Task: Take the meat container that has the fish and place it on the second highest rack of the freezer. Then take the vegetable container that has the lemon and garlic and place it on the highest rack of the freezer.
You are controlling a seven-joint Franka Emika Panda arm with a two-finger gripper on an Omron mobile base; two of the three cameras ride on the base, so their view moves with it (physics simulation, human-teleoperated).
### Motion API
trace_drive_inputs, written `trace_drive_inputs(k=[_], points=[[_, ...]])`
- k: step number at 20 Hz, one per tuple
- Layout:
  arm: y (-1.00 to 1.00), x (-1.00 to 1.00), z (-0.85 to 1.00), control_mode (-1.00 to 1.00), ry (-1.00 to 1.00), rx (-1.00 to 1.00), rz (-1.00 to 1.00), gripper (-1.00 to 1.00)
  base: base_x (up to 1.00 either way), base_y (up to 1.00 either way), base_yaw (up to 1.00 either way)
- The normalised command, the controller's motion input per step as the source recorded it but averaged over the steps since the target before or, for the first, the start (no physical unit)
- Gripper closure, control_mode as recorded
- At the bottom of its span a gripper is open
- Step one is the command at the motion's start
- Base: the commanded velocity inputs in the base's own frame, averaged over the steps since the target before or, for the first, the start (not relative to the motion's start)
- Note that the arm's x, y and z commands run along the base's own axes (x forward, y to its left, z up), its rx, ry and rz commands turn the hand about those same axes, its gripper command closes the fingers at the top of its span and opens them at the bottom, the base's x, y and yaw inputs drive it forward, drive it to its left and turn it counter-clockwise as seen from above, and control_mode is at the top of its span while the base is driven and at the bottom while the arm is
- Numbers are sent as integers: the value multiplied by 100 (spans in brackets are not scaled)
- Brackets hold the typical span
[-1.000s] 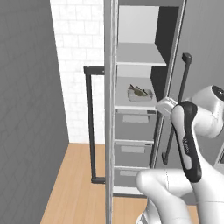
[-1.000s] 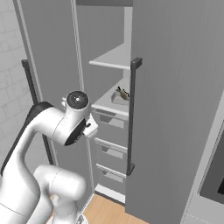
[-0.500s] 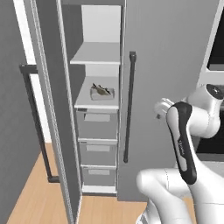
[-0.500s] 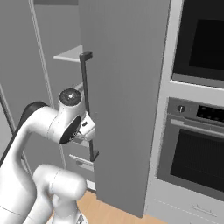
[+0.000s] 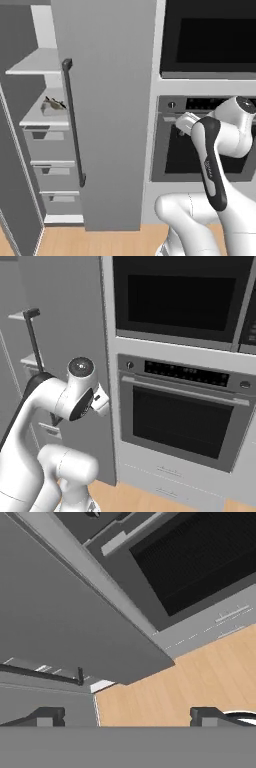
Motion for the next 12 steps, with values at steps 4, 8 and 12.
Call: trace_drive_inputs(k=[4, 8, 12], points=[[0, 0, 0, 100, 0, 0, 0, -100, -1, -100, -11], [0, 0, 0, 100, 0, 0, 0, -100, 1, -100, -2], [0, 0, 0, 100, 0, 0, 0, -100, 2, -100, 0]])
